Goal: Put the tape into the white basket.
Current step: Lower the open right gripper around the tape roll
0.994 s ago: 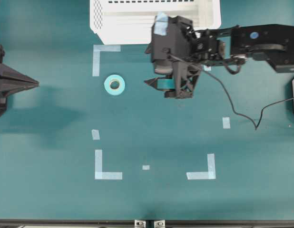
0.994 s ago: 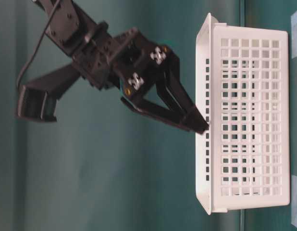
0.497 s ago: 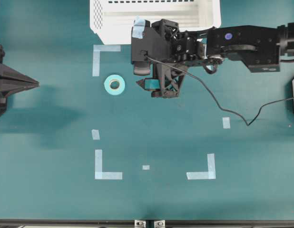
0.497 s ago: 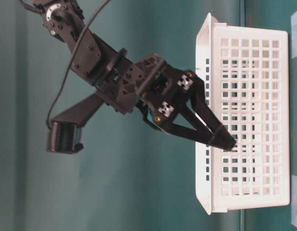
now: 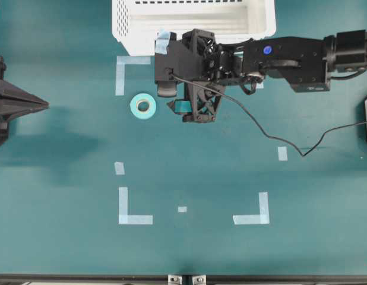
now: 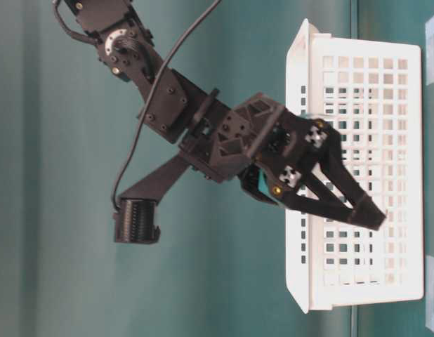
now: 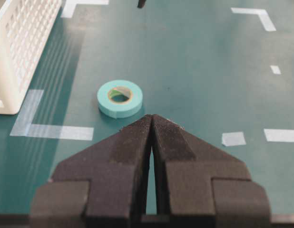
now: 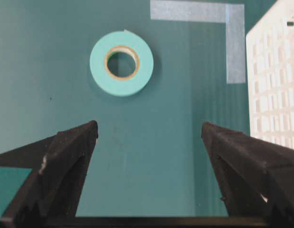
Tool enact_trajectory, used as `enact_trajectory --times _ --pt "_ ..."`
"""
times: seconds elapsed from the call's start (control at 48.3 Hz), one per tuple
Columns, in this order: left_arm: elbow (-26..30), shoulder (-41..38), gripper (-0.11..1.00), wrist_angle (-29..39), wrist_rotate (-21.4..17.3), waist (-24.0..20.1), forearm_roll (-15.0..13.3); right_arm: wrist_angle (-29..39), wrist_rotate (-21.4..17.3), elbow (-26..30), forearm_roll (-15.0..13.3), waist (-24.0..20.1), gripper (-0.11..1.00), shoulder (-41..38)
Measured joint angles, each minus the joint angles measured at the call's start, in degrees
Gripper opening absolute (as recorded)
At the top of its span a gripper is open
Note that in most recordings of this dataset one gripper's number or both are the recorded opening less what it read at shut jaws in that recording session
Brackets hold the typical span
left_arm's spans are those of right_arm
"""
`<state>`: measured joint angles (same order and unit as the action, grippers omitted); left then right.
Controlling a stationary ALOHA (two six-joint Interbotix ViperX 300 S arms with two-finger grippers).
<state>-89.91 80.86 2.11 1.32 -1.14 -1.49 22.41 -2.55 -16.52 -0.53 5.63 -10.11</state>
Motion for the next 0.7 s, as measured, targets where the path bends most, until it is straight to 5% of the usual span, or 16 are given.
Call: enact_trajectory --times 0.704 --pt "0.00 0.00 -0.11 0.00 0.00 0.00 0.00 -1.05 0.00 3.25 -0.09 0.09 0.96 -6.15"
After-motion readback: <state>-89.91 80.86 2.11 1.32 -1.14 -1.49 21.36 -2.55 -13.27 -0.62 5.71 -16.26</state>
